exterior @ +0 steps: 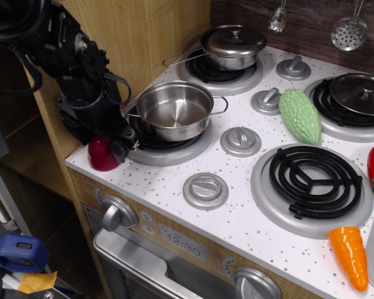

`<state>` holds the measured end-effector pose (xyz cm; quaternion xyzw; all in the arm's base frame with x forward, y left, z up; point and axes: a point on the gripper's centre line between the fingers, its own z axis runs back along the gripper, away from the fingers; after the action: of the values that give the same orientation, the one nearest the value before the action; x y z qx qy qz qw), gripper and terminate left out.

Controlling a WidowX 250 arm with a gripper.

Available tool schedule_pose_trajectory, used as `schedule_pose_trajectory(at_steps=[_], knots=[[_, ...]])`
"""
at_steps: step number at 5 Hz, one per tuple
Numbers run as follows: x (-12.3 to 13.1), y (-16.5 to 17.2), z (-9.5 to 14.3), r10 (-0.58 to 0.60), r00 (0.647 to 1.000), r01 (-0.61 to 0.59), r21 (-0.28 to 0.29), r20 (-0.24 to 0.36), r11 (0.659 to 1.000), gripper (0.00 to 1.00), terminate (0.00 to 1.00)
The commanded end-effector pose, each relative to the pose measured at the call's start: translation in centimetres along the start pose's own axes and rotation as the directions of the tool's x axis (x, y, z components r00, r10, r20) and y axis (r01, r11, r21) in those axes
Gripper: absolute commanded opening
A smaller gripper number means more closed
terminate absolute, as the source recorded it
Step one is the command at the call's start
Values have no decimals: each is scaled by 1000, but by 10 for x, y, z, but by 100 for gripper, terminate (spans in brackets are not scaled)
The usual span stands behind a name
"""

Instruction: Put sweet potato in pan which is on stove

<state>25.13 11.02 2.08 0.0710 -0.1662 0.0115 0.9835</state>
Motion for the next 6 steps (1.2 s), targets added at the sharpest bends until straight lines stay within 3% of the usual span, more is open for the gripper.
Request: schedule_pose_trajectory(at_steps=[1,3,4,6], knots=[[0,7,-8,14,998,-14,2,55,1000,100,0],[-1,10,-15,31,997,-30,-22,65,999,100,0],[1,9,-9,34,998,-34,-9,54,999,0,0],[12,-4,25,49,998,-49,30,27,998,0,0]])
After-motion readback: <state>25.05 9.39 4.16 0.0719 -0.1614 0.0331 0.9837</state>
